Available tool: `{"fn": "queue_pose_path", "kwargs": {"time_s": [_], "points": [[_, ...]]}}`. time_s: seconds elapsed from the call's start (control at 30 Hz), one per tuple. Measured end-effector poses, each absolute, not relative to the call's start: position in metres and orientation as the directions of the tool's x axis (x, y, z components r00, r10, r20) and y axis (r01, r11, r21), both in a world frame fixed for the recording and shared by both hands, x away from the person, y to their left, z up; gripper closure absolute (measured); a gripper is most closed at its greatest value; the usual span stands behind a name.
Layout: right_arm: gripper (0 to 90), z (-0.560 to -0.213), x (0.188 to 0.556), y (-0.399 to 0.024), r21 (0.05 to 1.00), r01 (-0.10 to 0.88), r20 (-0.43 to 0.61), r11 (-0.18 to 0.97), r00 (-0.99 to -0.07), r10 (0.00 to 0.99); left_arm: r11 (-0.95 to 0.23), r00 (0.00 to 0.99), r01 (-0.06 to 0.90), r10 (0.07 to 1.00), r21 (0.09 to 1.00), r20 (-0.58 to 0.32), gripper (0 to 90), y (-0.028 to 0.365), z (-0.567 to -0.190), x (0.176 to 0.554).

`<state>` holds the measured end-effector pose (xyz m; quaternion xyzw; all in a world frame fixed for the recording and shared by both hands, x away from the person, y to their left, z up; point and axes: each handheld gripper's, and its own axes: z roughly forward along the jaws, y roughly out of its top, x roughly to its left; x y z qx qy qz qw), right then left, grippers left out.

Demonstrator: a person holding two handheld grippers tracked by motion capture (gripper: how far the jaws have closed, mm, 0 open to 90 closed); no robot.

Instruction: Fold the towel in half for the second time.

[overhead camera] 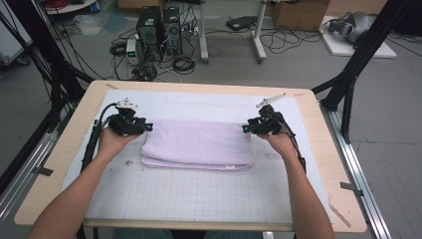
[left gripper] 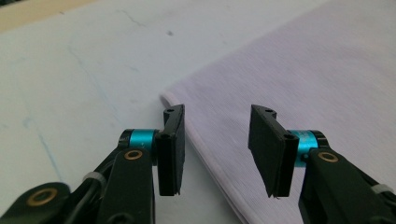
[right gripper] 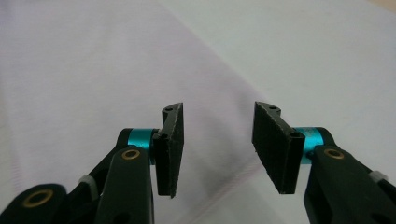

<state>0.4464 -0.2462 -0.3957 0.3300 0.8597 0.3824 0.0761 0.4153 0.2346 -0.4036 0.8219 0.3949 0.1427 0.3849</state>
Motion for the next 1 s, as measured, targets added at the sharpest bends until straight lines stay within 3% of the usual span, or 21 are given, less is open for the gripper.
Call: {"fn": "queue_pose_path", "kwargs": {"time_s": [0.27,0.47,0.9,1.0], "points": [[53.6,-0.401,0.389,-0.237,0.718,0.447,0.128,0.533,-0.838,0.531,-0.456,0.736,0.469,0.675,0.757,-0.049,60.0,0.233,-0.41,0.366],[58.7,-0.415,0.365,-0.235,0.694,0.444,0.149,0.567,-0.859,0.49,-0.514,0.793,0.432,0.608,0.742,-0.041,73.4,0.228,-0.417,0.347],[59.4,-0.431,0.347,-0.243,0.704,0.435,0.141,0.561,-0.86,0.49,-0.542,0.791,0.442,0.611,0.715,-0.026,69.2,0.231,-0.433,0.334],[66.2,-0.435,0.345,-0.242,0.706,0.427,0.129,0.565,-0.862,0.49,-0.545,0.787,0.438,0.617,0.715,-0.012,73.2,0.231,-0.433,0.335]]}}
